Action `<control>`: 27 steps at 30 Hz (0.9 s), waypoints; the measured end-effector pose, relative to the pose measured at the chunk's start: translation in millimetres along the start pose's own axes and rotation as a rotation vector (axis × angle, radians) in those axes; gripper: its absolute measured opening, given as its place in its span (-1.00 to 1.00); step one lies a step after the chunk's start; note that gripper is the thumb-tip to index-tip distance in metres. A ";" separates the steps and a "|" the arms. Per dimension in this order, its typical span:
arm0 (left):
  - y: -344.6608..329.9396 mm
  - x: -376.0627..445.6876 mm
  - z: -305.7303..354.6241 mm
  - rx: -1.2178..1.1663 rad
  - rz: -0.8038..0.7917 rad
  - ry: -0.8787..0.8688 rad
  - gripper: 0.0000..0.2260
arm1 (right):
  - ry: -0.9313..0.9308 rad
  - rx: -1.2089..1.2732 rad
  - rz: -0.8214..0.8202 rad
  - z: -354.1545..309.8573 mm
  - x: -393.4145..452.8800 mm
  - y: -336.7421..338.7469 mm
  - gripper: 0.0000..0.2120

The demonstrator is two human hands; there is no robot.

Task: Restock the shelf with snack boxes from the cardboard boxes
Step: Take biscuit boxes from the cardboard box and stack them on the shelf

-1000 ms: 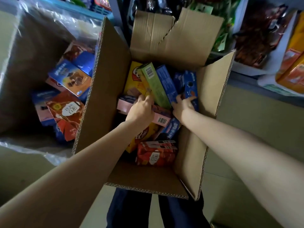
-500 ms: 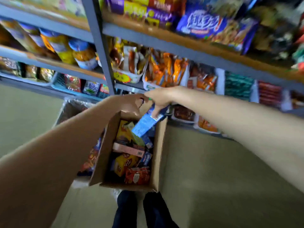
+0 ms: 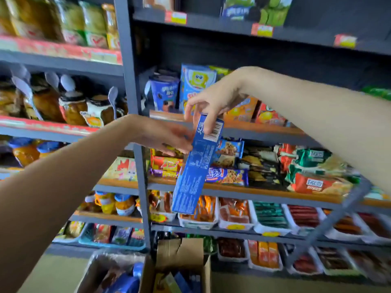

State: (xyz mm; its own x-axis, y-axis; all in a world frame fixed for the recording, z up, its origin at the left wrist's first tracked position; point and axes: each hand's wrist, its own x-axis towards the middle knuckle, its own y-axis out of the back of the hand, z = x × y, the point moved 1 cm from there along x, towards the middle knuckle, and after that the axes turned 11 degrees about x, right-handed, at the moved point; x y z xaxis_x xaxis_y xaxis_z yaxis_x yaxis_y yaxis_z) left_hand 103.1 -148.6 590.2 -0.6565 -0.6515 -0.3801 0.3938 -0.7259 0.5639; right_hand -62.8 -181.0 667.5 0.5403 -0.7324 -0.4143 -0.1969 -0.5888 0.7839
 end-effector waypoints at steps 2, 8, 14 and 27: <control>9.9 -9.4 25.9 -0.081 0.160 -0.053 -0.60 | 0.054 0.104 0.033 -16.8 -27.7 28.0 -0.58; 41.0 -21.9 84.9 -0.128 0.593 -0.118 -0.85 | 0.205 0.371 0.314 -21.7 -67.2 80.0 -0.53; 85.9 -18.0 131.9 -0.272 0.951 -0.209 -0.84 | 0.299 0.459 0.419 -6.4 -72.3 112.7 -0.30; 176.0 41.7 208.3 -0.907 1.182 -0.456 -0.88 | 0.408 0.447 0.697 67.4 -102.3 243.6 -0.63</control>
State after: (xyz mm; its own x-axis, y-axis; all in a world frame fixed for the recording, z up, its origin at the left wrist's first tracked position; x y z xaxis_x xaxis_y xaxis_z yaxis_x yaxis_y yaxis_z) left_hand 11.1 -257.6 826.3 0.2292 -0.9306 0.2854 0.9414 0.1373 -0.3082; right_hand -221.2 -272.6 869.7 0.4104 -0.8437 0.3460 -0.8377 -0.1989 0.5087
